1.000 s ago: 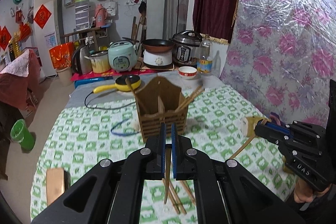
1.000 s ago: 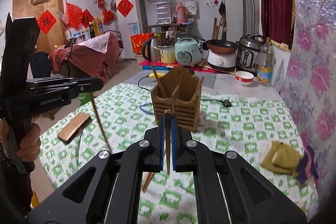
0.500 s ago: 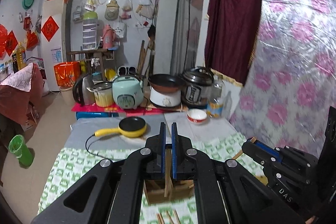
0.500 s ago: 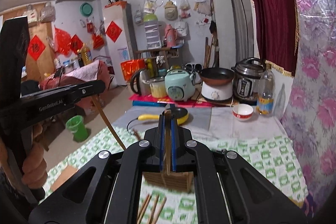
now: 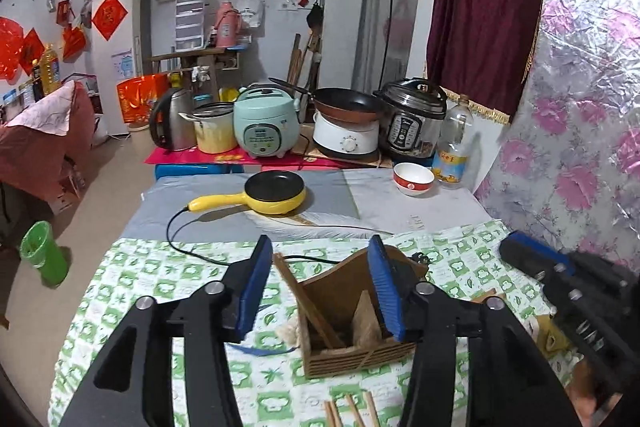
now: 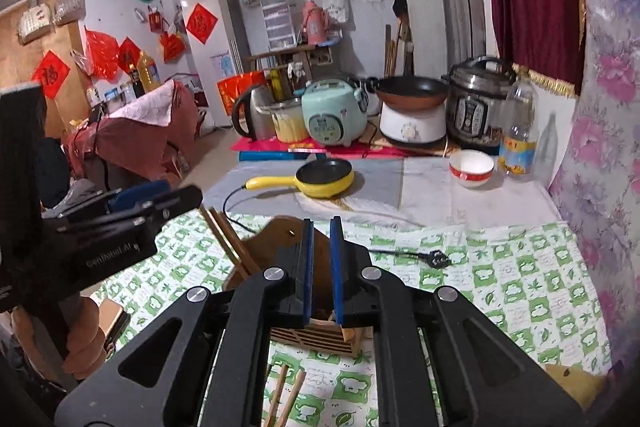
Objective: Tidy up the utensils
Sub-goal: 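Open both tools to drop the chopsticks into the wooden caddy, then move both open tools back down to the loose chopsticks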
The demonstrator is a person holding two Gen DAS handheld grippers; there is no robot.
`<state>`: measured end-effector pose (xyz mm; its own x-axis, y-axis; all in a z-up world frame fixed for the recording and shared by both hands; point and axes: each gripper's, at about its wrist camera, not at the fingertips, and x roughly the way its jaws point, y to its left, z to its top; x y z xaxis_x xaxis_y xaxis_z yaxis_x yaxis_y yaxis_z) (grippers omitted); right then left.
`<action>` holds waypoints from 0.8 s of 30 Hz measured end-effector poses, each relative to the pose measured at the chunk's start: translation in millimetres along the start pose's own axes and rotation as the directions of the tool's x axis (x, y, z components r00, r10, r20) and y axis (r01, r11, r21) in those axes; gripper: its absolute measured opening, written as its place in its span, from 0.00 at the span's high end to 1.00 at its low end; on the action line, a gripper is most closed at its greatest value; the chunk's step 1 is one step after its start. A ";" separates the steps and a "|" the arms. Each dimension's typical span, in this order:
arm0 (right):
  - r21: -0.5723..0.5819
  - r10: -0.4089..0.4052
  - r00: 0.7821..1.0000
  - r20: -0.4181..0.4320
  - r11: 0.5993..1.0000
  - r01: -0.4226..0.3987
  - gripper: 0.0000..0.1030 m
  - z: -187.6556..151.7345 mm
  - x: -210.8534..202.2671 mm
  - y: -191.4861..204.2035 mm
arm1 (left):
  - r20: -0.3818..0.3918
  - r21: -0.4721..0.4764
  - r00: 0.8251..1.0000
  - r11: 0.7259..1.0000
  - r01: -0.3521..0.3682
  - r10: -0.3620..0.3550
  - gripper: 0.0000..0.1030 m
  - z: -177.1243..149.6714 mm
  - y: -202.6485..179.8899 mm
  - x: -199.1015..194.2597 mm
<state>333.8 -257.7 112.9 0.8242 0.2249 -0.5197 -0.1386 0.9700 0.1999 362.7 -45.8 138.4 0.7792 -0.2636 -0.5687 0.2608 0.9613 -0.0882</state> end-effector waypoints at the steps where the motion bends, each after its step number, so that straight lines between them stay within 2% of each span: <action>1: -0.007 0.001 1.000 0.014 1.000 -0.001 0.86 1.5 -9.0 2.2 | 0.010 -0.009 1.000 1.000 -0.003 0.003 0.37 -0.2 2.3 -6.8; 4: -0.029 -0.006 0.999 0.053 1.000 0.008 0.80 3.4 -34.0 11.4 | 0.061 -0.030 0.998 0.999 -0.015 0.017 0.24 0.4 6.5 -37.0; 7: -0.039 -0.008 0.996 0.086 0.999 0.011 0.70 0.2 -60.2 19.6 | 0.091 -0.038 0.995 0.999 -0.031 0.034 0.18 0.1 4.2 -64.0; 11: -0.041 -0.005 0.993 0.119 0.999 0.010 0.58 -8.1 -92.8 29.2 | 0.107 -0.038 0.993 0.998 -0.050 0.054 0.15 -7.8 2.0 -97.4; 18: -0.047 -0.010 0.983 0.183 0.999 0.018 0.45 -28.2 -154.2 44.7 | 0.168 -0.059 0.984 0.997 -0.054 0.064 0.08 -24.7 0.5 -157.7; 24: -0.050 -0.020 0.969 0.245 0.998 0.034 0.24 -55.1 -201.3 54.8 | 0.205 -0.042 0.975 0.996 -0.076 0.083 0.05 -52.8 -11.6 -204.2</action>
<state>130.0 -244.7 182.7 0.9362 0.1755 -0.3044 -0.1381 0.9804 0.1406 170.5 1.0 212.4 0.8985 -0.1932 -0.3943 0.1765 0.9812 -0.0786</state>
